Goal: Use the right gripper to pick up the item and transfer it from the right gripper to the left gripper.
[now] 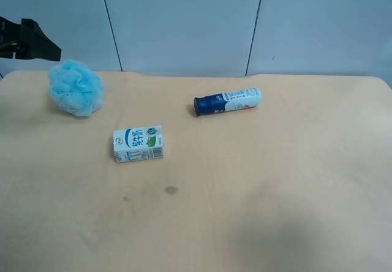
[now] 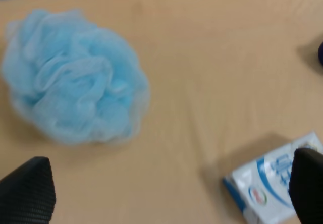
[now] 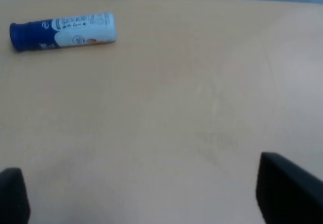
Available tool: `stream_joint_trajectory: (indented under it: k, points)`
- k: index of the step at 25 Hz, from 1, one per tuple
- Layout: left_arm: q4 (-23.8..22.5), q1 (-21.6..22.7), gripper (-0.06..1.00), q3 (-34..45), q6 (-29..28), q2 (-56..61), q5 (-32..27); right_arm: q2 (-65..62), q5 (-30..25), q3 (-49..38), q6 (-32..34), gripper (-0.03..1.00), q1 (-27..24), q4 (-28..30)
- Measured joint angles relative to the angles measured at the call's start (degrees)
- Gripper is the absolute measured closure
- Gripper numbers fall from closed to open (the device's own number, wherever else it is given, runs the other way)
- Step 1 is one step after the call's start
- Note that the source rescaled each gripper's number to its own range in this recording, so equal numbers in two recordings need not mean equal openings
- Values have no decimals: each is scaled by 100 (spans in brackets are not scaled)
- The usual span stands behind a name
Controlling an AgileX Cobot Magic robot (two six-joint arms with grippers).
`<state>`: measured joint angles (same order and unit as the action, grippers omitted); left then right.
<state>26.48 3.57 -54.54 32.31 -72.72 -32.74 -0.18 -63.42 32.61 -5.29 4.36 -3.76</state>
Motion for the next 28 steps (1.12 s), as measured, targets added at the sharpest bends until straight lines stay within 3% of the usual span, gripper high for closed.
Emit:
stream_joint_trajectory:
  k: [5, 16, 28]
  points:
    - [-666, 0, -4, 0, -827, 953, -835, 0, 0, 0, 0, 11, 0, 0]
    - [-777, 0, -4, 10, -1326, 2853, -2561, 0, 0, 0, 0, 11, 0, 0]
    - [-1093, 0, -4, 1684, -1551, 4638, -2752, 0, 0, 0, 0, 11, 0, 0]
